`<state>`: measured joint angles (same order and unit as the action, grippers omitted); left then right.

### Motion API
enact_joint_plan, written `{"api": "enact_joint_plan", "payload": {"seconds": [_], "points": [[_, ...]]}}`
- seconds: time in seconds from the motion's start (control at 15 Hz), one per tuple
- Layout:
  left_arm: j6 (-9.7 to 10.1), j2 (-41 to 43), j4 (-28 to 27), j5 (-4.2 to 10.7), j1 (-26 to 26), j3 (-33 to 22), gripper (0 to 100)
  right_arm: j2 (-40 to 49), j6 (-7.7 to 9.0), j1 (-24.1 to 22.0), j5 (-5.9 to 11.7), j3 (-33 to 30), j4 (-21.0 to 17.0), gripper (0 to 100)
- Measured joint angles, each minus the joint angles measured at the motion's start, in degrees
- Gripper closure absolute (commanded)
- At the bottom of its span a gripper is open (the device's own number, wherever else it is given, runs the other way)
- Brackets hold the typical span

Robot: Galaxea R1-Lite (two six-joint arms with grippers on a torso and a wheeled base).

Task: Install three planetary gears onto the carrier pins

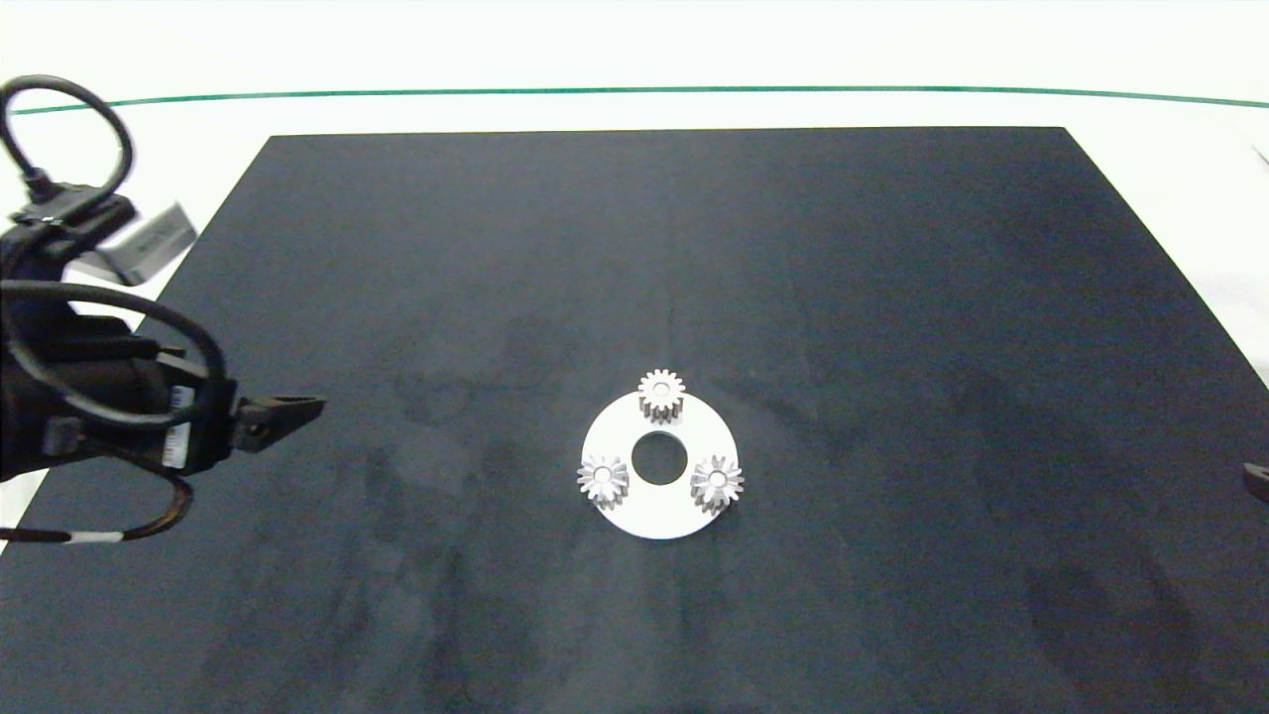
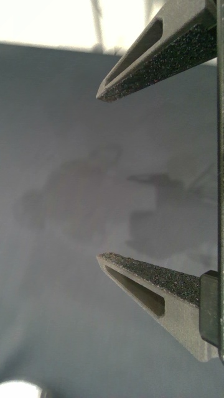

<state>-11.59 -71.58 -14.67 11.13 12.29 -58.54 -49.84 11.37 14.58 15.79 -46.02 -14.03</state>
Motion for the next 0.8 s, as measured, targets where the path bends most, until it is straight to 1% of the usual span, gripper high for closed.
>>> {"api": "enact_joint_plan", "payload": {"seconds": [0.07,0.13,0.33,0.4,0.53,0.67,0.8], "points": [[0.73,3.32,0.11,0.09,-1.77,1.38,0,1.33,0.02,-2.35,0.11,1.06,0.09,0],[1.05,6.21,0.12,0.13,-3.25,2.4,0,2.54,0.06,-4.24,0.17,1.89,0.11,0],[1.37,15.43,0.06,0.2,-6.8,5.01,0,7.14,0.12,-9.37,0.17,5.71,0.15,0],[1.4,18.36,-0.18,0.22,-7.39,5.92,0,8.98,0.11,-10.78,0.17,7.27,0.21,0],[1.54,24.13,-2.5,0.22,-8.16,7.44,0,13.42,0.11,-13.04,0.2,10.24,0.26,0],[2.12,29.25,-3.69,0.24,-8.59,8.68,0,18.91,0.2,-14.6,0.33,13.36,0.15,0],[2.36,33.79,-4.55,0.22,-8.72,10.39,0,24.62,0.26,-16.2,1.46,15.76,0.0,0]]}}
